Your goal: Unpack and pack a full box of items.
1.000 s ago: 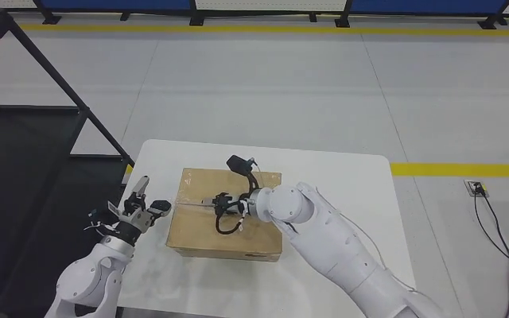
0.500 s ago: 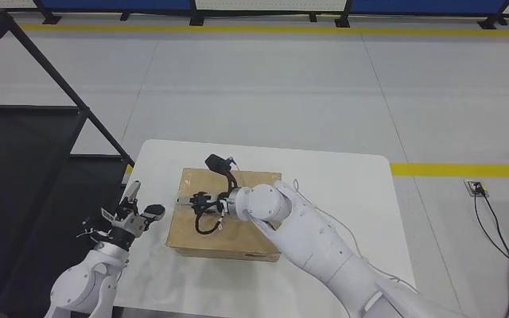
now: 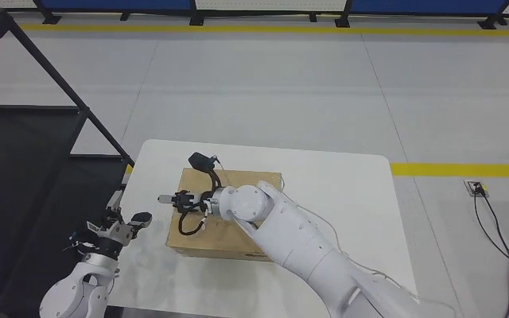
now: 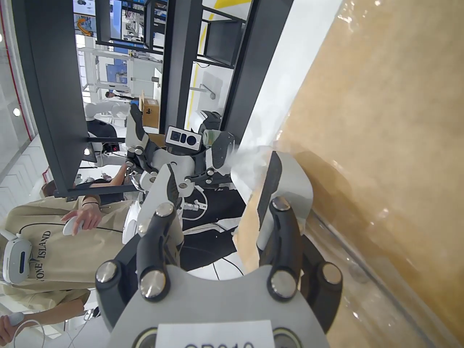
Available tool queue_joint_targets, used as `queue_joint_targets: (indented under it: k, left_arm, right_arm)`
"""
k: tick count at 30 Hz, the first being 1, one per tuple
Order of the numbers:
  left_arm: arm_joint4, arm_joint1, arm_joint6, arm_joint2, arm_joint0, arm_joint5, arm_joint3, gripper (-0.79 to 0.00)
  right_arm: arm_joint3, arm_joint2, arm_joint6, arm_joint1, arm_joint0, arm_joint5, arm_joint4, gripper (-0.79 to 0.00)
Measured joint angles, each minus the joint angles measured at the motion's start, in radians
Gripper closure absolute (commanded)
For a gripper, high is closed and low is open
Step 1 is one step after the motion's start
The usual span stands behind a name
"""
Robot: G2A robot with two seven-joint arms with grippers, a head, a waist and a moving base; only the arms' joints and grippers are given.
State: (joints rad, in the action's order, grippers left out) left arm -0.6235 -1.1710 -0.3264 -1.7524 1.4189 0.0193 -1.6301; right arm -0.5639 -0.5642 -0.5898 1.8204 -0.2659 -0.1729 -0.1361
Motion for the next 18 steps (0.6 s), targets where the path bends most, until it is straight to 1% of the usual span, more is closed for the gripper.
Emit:
queue_joint_targets:
  k: [4,11,12,14,16,17,18]
  left_arm:
    - [-0.003,0.0,0.001,-0.013,0.012,-0.007,0.0,-0.785]
    - [-0.017,0.0,0.0,-0.037,0.027,-0.018,0.009,-0.785]
    - [-0.018,0.0,-0.001,-0.039,0.029,-0.019,0.01,-0.785]
    - [-0.02,0.0,-0.004,-0.043,0.032,-0.019,0.013,-0.785]
    - [-0.023,0.0,-0.007,-0.044,0.033,-0.019,0.016,-0.785]
    - [-0.023,0.0,-0.008,-0.044,0.033,-0.019,0.017,-0.785]
    - [-0.023,0.0,-0.009,-0.044,0.033,-0.018,0.017,-0.785]
  right_arm:
    - [0.048,0.004,0.026,0.03,0.011,-0.03,-0.004,-0.536]
    - [0.131,0.006,0.025,0.075,0.029,-0.041,-0.017,-0.48]
    - [0.141,0.005,0.023,0.08,0.031,-0.042,-0.02,-0.486]
    - [0.165,0.002,0.02,0.092,0.036,-0.048,-0.023,-0.474]
    - [0.181,0.006,0.031,0.103,0.04,-0.055,-0.012,-0.48]
    - [0.186,0.011,0.043,0.109,0.04,-0.058,0.0,-0.499]
    - [0.189,0.016,0.058,0.114,0.04,-0.06,0.015,-0.536]
